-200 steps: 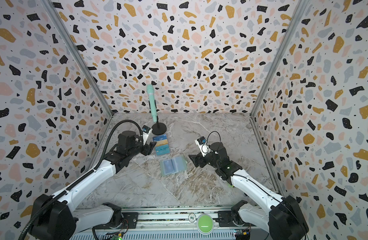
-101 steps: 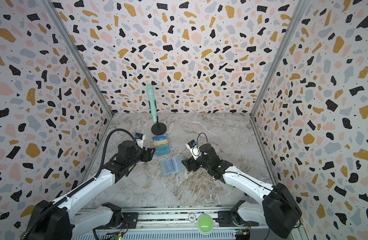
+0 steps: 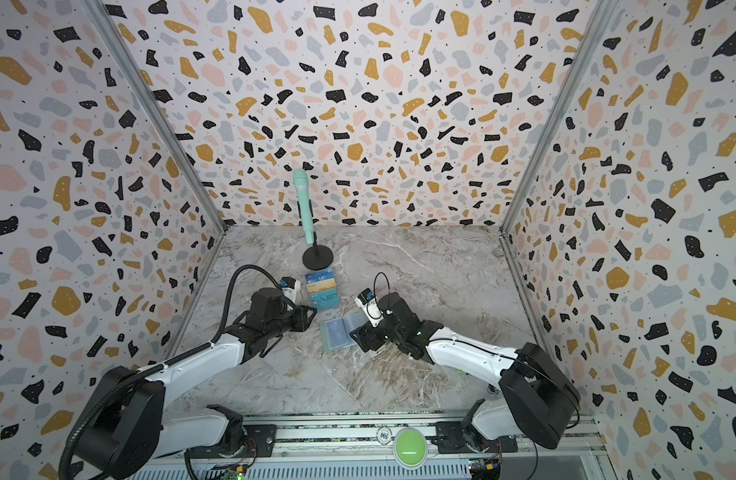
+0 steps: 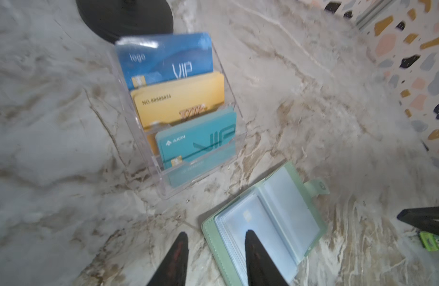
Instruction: Take the credit cards out of the card holder
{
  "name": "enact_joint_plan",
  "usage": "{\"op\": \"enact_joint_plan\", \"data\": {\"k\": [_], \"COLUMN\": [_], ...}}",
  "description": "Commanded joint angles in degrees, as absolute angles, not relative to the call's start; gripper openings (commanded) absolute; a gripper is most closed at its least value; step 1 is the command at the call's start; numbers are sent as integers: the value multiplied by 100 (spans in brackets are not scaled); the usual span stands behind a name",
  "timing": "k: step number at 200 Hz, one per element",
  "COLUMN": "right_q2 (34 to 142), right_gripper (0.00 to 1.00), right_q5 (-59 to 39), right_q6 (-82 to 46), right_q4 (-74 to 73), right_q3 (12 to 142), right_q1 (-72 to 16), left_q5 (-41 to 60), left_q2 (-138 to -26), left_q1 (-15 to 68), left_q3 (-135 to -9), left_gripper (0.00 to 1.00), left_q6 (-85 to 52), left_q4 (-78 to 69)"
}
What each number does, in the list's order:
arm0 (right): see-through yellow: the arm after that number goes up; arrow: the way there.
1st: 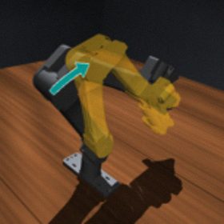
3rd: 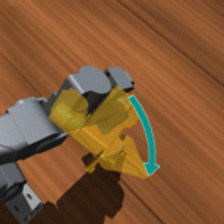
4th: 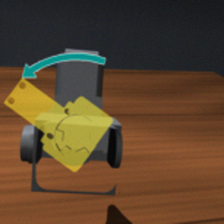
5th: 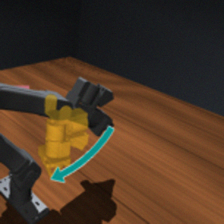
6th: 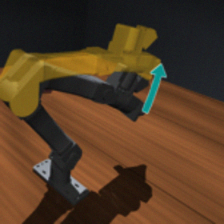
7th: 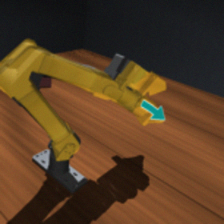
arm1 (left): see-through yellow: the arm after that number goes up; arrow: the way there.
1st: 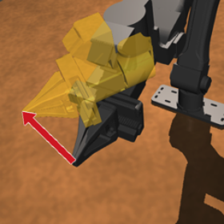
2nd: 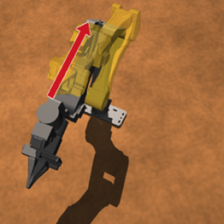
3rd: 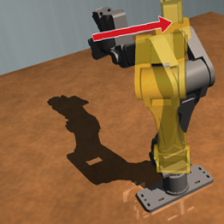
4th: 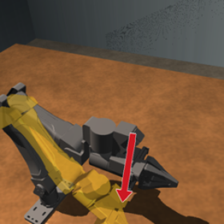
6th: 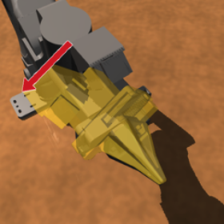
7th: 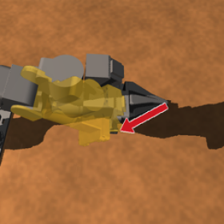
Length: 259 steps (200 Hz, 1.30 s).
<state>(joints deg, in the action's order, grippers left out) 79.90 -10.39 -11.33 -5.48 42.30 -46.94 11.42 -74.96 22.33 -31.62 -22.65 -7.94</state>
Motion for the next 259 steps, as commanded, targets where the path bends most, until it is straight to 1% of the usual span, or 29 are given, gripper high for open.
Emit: {"op": "enact_joint_plan", "data": {"k": [1,35,95,135,160,229,259], "right_q2": [8038,8356,8581,8641,8735,8883,9096], "right_gripper": [81,78,74,73,71,66,65], "right_q5": [-948,-1002,-990,-971,-1074,-690,-578], "right_q6": [-1219,-1290,-1444,-1602,-1626,-1635,-1475], "right_q4": [-960,-1231,-1379,-1475,-1627,-1609,-1325], "right_q3": [4418,4461,4515,4448,4418,4469,4706], "right_q1": [-4771,-4833,-5018,-5094,-5097,-5124,-5163], "left_q5": [1345,1105,1042,1357,1460,1302,1251], "left_q2": [-7726,-7905,-7985,-8165,-8341,-8627,-8654], "left_q1": [2413,2692,2734,2742,2760,2782,2856], "left_q3": [-3121,-3076,-2867,-2701,-2592,-2637,-2576], "left_gripper": [33,26,11,5,0,0,0], "left_q6": [-2350,-2372,-2628,-2736,-2852,-2814,-2852], "left_q4": [-1112,-1256,-1681,-2126,-2383,-2241,-2313]}}
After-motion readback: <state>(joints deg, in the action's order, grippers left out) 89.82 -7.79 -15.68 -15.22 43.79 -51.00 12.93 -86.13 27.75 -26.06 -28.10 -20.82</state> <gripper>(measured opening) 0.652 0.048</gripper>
